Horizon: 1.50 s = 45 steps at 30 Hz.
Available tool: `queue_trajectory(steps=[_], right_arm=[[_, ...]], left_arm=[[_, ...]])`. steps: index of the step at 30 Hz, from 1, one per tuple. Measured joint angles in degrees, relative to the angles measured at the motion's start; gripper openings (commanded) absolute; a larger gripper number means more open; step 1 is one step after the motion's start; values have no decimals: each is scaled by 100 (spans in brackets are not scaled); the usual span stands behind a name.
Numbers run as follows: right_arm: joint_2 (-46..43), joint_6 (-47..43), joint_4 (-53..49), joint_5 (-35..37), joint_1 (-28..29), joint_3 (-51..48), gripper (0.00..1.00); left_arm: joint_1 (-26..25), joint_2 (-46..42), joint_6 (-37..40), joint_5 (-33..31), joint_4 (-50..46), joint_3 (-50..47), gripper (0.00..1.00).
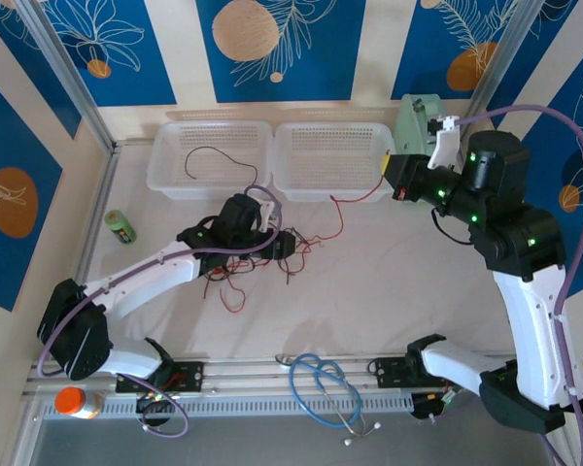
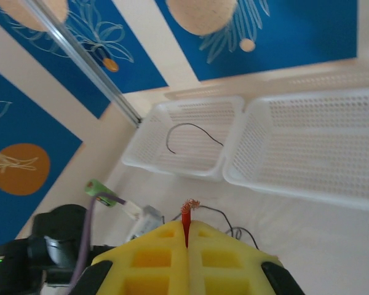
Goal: Untangle the cables
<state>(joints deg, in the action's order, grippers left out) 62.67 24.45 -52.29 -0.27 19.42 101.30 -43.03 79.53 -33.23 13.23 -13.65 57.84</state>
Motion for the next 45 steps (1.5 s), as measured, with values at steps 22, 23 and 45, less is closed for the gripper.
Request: queue_trajectory(steps=[22,23,45], right_arm=[[769,-48,-192,-573,-57,1394,0],[837,-48,-221,-564,-61,1554,0],[2144,13,-879,-811,-275,4258,0]], left_arm=[[-511,599,-328,17,2162,-350,88],[-627,555,-44,-201,2059,-361,89],[-1008,1163,2046,-2577,2205,-485,88]])
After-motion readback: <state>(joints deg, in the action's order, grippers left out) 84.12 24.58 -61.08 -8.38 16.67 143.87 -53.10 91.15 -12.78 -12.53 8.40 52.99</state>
